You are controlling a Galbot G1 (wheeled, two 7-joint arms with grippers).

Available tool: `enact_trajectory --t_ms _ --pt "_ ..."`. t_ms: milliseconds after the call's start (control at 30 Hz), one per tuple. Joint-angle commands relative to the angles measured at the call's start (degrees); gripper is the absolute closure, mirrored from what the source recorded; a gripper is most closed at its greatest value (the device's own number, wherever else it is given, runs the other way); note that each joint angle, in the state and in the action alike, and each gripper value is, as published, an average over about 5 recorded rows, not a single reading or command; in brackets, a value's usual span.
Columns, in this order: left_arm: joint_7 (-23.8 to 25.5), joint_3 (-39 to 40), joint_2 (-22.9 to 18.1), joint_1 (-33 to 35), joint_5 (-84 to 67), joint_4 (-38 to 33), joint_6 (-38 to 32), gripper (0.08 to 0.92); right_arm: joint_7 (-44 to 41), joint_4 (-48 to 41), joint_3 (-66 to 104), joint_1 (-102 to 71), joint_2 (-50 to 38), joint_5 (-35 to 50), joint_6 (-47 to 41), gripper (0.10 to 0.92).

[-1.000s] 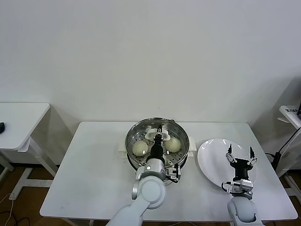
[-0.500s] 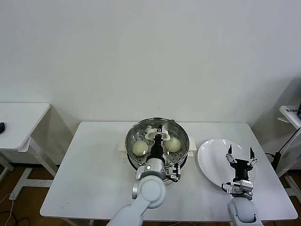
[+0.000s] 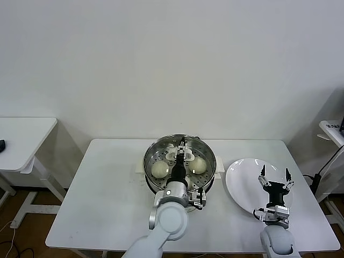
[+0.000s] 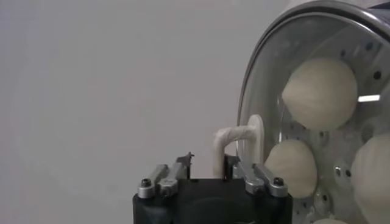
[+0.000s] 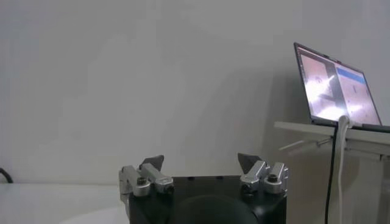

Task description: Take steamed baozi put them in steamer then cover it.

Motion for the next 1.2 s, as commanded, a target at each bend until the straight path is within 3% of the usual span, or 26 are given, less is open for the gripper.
enact_trajectory --t_ms 33,267,667,767,933,1200 --pt "0.28 0.19 1.28 1.18 -0.85 -3.89 0.11 0.380 0.10 0.16 0.01 0.14 -0.11 0.05 -0.02 0.203" --pt "0.70 0.15 4.96 3.75 -3.73 -9.63 0.17 0.199 0.13 0.21 0.06 0.39 -0.13 0.08 -0.03 0.203" --pt "3.00 -7.08 15.09 9.22 -23.56 -25.27 0.13 0.177 -0.37 -0.21 0.15 0.98 -0.43 0.20 0.20 0.203" --pt "-0.88 -13.37 16.62 9.33 -34.31 -25.76 -1.02 0.177 -1.45 0.02 -0.01 0.90 -0.68 1.20 0.23 0.203" --pt "-16.05 -24.31 17.41 8.44 -60.23 -19.73 -7.44 0.177 -4.85 1.91 -1.35 -0.23 -2.20 6.73 -1.19 0.203" --pt "-22.54 -36.85 14.67 9.44 -87.13 -5.46 -23.87 0.177 -8.09 5.17 -3.74 -1.99 -3.93 12.65 -4.52 0.203"
